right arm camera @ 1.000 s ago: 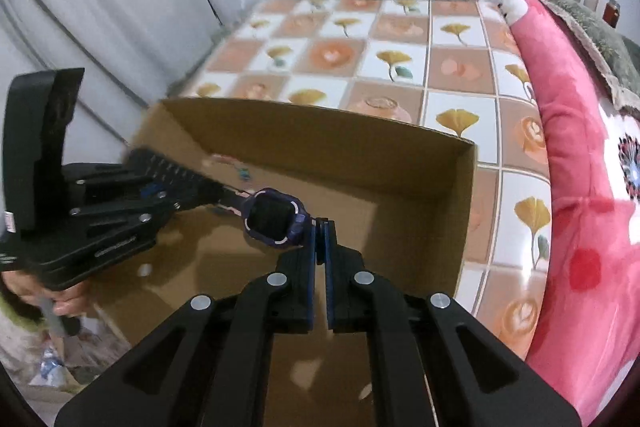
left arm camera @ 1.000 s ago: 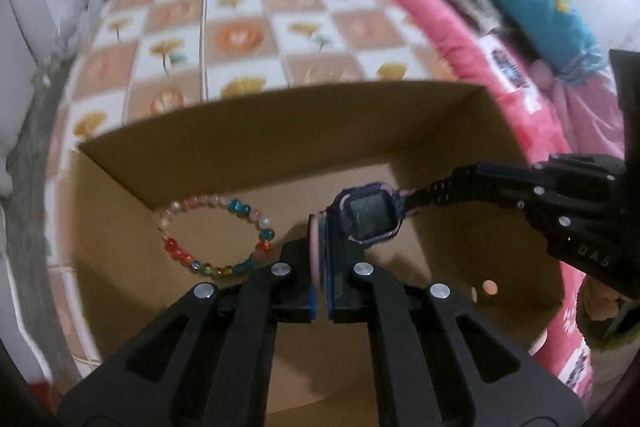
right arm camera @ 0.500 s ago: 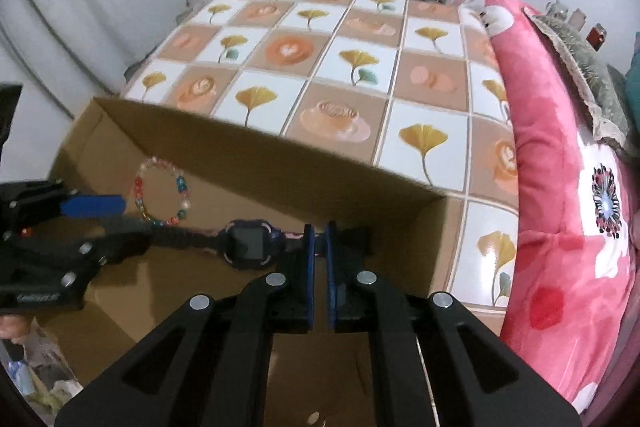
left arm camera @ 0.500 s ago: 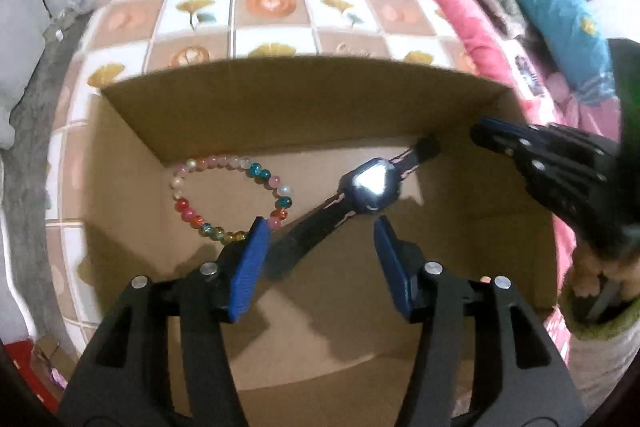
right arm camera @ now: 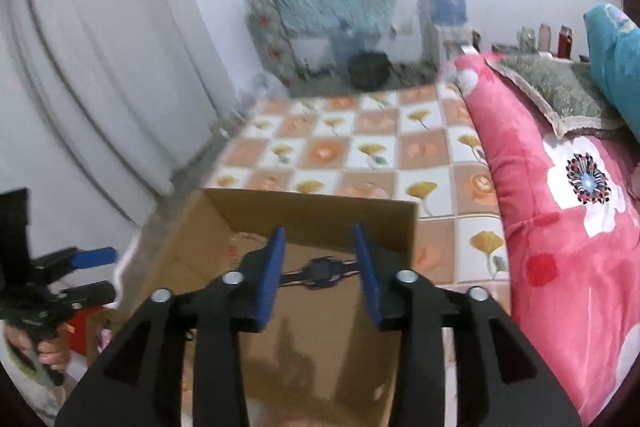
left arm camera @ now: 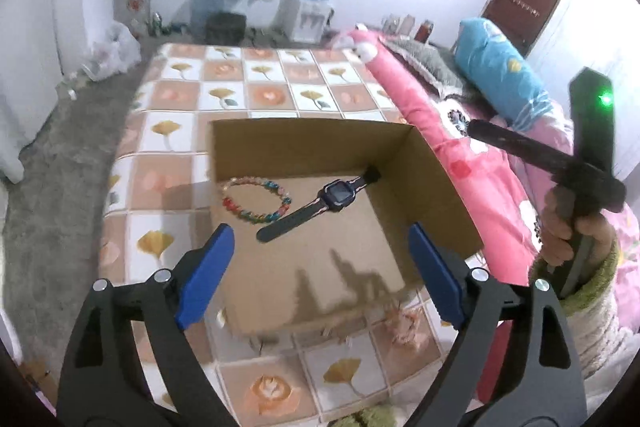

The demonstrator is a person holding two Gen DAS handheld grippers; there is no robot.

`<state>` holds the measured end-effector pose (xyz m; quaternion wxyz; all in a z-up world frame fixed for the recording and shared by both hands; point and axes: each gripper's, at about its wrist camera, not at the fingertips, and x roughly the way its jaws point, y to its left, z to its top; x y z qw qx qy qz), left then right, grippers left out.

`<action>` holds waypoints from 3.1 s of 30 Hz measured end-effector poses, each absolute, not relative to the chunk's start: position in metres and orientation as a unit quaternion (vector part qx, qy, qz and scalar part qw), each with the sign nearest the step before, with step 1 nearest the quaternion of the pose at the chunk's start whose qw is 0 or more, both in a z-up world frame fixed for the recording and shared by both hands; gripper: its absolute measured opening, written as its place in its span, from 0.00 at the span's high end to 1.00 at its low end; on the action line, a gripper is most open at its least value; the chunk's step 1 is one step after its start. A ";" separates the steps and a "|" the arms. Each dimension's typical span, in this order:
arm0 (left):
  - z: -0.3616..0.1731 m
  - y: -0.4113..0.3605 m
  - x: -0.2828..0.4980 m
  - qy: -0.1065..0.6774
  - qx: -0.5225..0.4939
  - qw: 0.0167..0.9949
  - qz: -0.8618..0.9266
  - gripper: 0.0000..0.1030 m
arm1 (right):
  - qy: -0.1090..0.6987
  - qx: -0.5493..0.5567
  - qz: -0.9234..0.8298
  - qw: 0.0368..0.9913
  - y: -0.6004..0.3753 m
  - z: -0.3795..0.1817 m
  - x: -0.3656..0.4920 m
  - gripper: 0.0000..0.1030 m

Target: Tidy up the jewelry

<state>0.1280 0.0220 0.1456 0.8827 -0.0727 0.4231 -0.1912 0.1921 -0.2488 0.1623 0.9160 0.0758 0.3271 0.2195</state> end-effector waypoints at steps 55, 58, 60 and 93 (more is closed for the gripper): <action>0.020 -0.053 -0.043 0.400 -0.101 0.868 -0.278 0.08 | 0.327 0.048 0.026 0.943 -0.249 0.054 0.040 0.13; 0.021 -0.058 -0.044 0.398 -0.100 0.864 -0.292 0.08 | 0.327 0.053 0.025 0.943 -0.251 0.053 0.041 0.13; 0.019 -0.061 -0.042 0.406 -0.103 0.856 -0.304 0.08 | 0.326 0.055 0.024 0.943 -0.252 0.053 0.040 0.13; 0.019 -0.057 -0.045 0.397 -0.138 0.843 -0.336 0.08 | 0.314 0.046 0.014 0.948 -0.253 0.053 0.038 0.08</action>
